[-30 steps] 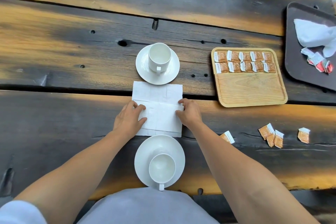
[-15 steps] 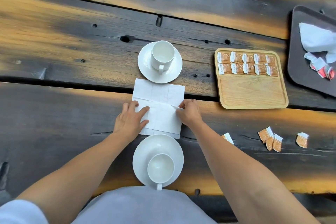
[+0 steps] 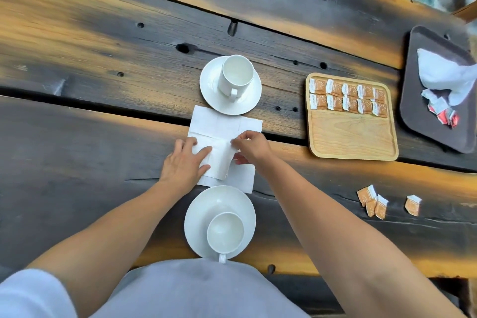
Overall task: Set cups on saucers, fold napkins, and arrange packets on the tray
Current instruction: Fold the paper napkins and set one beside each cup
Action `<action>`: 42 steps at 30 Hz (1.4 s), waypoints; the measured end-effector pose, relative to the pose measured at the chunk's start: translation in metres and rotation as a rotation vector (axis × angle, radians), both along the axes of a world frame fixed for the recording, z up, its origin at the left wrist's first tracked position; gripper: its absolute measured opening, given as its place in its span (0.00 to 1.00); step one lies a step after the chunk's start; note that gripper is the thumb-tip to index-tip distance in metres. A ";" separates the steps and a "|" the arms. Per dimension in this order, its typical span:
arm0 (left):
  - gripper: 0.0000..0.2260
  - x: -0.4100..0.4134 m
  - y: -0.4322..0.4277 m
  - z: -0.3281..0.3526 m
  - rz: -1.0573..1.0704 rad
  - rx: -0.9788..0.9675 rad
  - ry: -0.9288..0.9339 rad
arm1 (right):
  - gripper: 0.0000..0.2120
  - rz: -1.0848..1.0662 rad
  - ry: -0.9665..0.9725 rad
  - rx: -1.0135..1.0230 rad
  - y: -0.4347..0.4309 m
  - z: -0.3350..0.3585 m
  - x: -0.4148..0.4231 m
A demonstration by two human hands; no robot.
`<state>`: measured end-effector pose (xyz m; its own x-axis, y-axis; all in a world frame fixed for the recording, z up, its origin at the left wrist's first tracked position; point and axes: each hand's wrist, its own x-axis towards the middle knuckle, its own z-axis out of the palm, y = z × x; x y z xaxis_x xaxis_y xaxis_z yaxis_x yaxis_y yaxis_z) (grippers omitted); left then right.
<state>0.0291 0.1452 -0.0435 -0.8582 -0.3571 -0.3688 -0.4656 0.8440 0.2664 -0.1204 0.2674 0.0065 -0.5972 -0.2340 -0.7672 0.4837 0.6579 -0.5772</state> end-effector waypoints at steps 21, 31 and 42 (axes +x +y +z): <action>0.18 0.052 -0.031 -0.008 0.403 0.010 0.285 | 0.05 0.139 -0.078 0.017 -0.067 -0.006 0.007; 0.27 0.068 -0.037 -0.032 0.229 -0.180 -0.019 | 0.08 0.210 -0.058 0.052 -0.080 -0.020 0.017; 0.27 0.068 -0.040 -0.030 0.237 -0.142 -0.055 | 0.11 0.367 0.141 0.112 -0.086 -0.033 0.029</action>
